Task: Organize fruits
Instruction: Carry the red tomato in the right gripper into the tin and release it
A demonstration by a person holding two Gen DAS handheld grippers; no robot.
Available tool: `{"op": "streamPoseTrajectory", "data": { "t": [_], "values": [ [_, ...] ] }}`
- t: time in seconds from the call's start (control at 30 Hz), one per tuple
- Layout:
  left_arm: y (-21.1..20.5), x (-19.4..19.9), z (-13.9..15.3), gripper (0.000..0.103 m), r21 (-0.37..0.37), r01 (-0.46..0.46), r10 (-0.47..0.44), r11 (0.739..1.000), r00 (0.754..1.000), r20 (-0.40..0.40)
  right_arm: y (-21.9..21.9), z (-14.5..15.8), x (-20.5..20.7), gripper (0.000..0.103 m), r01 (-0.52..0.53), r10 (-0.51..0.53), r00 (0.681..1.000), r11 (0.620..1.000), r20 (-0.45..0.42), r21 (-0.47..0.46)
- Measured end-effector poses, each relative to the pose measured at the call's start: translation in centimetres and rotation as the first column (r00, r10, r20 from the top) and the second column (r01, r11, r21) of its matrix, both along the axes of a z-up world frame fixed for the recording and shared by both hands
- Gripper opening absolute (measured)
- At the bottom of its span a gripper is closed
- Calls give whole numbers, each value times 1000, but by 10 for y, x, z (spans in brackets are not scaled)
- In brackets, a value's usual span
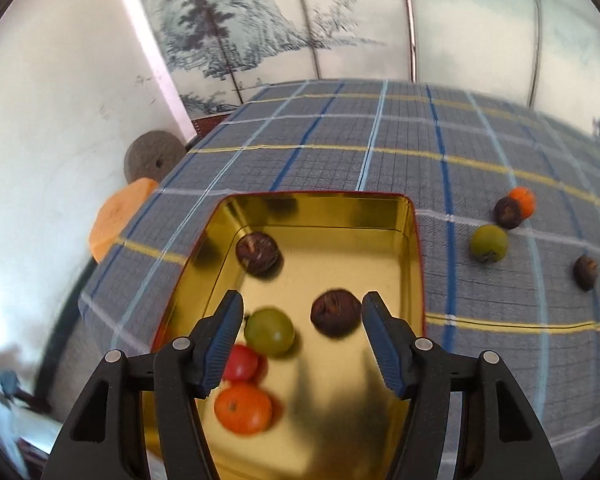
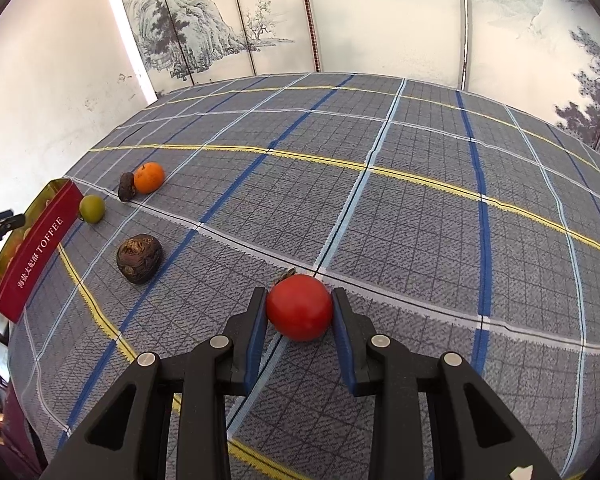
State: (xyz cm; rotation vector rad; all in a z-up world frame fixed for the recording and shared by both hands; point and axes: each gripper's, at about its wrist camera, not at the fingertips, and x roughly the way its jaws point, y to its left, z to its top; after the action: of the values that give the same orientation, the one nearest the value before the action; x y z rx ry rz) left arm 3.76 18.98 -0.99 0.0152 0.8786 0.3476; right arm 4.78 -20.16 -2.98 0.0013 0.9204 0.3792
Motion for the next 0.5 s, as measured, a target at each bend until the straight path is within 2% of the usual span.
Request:
{"op": "streamPoseTrajectory", "data": {
  "t": [0.1,0.27,0.4,0.5],
  "values": [
    [0,-27,7,63,-39,-9,11,999,999,46,-1,8,-6,29,3,-3,1000,1000,10,11],
    [-7,-68,8,63,-45,0,3,999,998,68,18,28,-20,29,-39,38,999,998,37,40],
    [-7,-90,10,63,-7,-1,2,1000,997,75,62,50,-34,29,-147,142,987,986,69,79],
    [0,-103,11,63,5,-24,23,1000,997,73,108,71,-46,29,-272,259,960,952,104,140]
  ]
}}
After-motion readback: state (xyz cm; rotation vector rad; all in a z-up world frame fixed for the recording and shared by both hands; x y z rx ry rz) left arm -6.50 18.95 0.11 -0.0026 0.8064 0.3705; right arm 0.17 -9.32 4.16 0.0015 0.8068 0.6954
